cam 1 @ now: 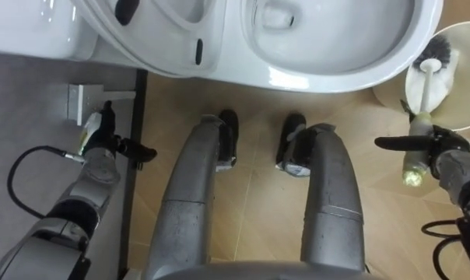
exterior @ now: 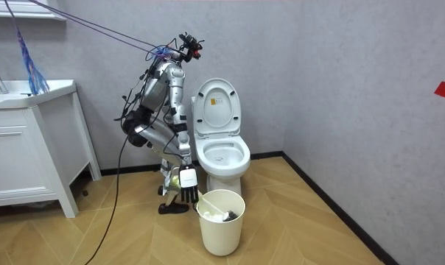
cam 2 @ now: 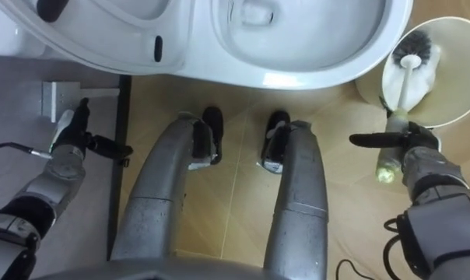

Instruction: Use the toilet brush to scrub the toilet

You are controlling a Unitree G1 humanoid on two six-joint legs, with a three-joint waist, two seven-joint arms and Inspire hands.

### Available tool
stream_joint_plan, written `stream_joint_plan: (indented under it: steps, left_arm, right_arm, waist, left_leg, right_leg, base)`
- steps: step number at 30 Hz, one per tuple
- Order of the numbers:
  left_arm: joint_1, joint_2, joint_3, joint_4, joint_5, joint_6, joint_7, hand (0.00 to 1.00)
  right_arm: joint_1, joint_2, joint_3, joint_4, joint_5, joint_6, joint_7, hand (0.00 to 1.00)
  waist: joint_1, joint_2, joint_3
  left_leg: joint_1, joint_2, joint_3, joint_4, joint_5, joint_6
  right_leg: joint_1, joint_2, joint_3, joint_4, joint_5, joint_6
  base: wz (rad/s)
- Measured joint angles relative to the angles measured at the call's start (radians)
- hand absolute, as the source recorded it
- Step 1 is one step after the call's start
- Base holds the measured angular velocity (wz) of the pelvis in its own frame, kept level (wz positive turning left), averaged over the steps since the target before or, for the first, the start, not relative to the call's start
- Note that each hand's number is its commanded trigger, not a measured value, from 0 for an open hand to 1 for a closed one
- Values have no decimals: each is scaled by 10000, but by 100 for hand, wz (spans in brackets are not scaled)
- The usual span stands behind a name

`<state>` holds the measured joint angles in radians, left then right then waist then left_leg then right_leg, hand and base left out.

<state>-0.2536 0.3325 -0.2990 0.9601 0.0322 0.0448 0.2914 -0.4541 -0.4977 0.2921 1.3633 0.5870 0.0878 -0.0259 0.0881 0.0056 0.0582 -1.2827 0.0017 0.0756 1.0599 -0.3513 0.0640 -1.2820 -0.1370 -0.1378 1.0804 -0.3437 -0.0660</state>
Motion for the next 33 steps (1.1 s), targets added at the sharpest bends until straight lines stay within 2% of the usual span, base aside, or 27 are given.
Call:
stream_joint_plan:
  steps: [3, 4, 5, 6, 11, 14, 17, 22, 33]
  left_arm:
    - [79, 10, 0, 11, -1, 3, -29, 0]
    - [100, 11, 1, 15, -4, 8, -53, 0]
    - [105, 11, 1, 17, -4, 13, -81, 0]
    - [108, 12, 1, 18, -4, 38, -147, 0]
    - [110, 15, 2, 38, -13, 158, -275, 0]
    - [142, 16, 1, 40, -18, 203, -372, 0]
    - [159, 15, 1, 48, -17, 231, -387, 0]
    - [225, 15, 1, 68, -16, 593, -389, 0]
    - [248, 14, 1, 55, -16, 829, -388, 0]
  right_arm:
    - [25, -32, 10, 7, -19, 4, 183, 0]
    - [24, -58, 10, 26, -15, 6, 263, 9]
    - [25, -71, 9, 40, -15, 6, 301, 40]
    - [25, -83, 9, 64, -14, 7, 350, 100]
    - [28, -82, 22, 384, -15, 6, 530, 100]
    - [75, -48, 22, 569, -10, 236, 609, 100]
    - [55, -48, 7, 750, -13, 265, 606, 100]
    - [64, -48, 1, 911, 0, 662, 595, 100]
    - [43, -46, 15, 1011, 156, 756, 505, 100]
  waist:
    - [0, -4, -5]
    - [-4, -6, -5]
    - [-4, -6, -6]
    - [-5, -8, -7]
    - [-18, -10, -8]
    - [-37, -13, -11]
    - [-27, -15, -12]
    - [-1, -15, -18]
    - [44, 9, -69]
  left_leg:
    - [50, -10, 21, 1, 2, 2]
    - [61, -42, 23, 1, 3, 3]
    - [68, -58, 20, -1, 4, 2]
    - [91, -72, 20, -1, 5, 3]
    - [276, -93, -12, -4, 5, 3]
    - [382, -130, -29, -8, 4, 7]
    - [378, -143, -26, 2, 17, 30]
    - [376, -150, -14, 21, 31, 56]
    - [405, -134, 13, 31, 36, 61]
  right_leg:
    - [37, 5, 2, -2, 0, 0]
    - [45, 5, 4, 0, 0, -1]
    - [48, 3, 6, 4, 0, 0]
    - [62, 3, 11, 13, 0, 0]
    - [292, 3, -20, 0, -1, 1]
    - [407, -4, -25, -12, -3, 29]
    - [412, -20, -22, -9, 13, 50]
    - [419, -27, -24, -9, 44, 73]
    - [430, -22, -15, 11, 53, 65]
  base:
    - [0]
    - [0]
    - [0]
    - [0]
    - [0]
    - [0]
    - [0]
    - [0]
    - [0]
